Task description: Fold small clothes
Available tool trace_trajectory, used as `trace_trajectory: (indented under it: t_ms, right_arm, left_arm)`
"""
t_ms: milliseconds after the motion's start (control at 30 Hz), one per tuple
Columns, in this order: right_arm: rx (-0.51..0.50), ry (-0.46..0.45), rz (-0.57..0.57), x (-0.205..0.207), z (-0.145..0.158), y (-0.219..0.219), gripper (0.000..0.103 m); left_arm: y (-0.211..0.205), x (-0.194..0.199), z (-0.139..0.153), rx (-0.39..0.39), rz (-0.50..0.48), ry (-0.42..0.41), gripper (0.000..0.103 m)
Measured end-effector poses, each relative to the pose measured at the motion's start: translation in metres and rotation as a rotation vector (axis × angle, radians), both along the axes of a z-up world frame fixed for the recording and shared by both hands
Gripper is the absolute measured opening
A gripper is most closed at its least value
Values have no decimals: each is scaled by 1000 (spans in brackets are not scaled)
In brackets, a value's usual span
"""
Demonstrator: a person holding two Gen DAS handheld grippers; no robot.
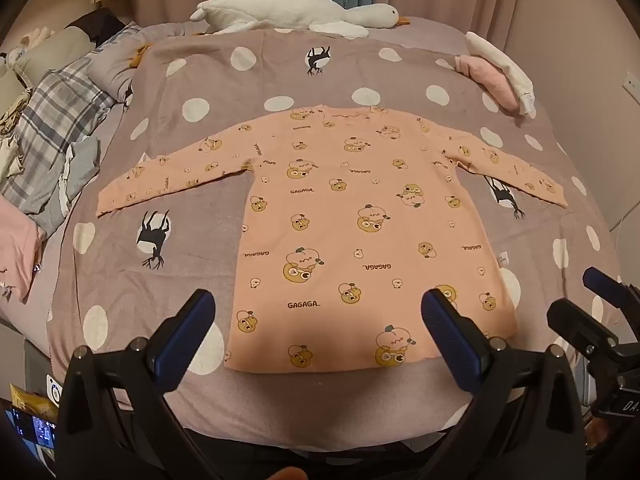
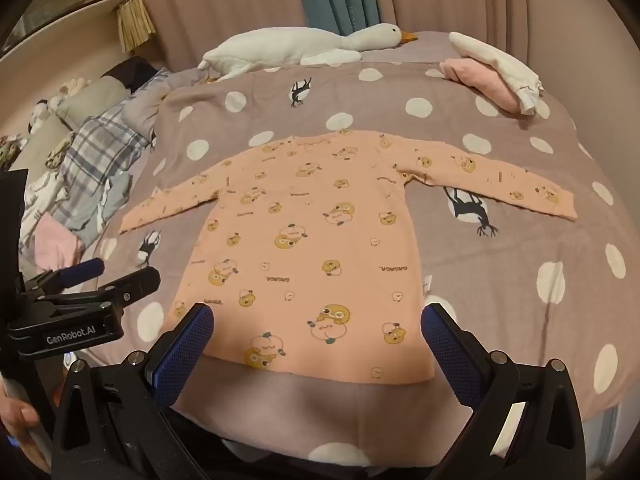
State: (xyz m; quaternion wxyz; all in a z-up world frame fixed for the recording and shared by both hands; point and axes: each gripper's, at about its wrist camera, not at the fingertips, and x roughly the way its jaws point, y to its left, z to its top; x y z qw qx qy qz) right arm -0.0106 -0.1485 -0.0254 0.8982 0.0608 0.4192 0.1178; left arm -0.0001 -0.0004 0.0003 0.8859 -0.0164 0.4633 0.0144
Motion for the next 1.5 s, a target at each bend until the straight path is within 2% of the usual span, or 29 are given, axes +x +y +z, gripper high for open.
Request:
trace_trajectory:
  t_ms: [533,1500]
  right_arm:
    - [-4,-8,-12,4,0,-5,102]
    - [-13,-4,-32,2,0,-3,102]
  left_arm:
    - [-1,5,5,3,-9,-9,103]
    - [-11,1,-3,7,-25,-10,103]
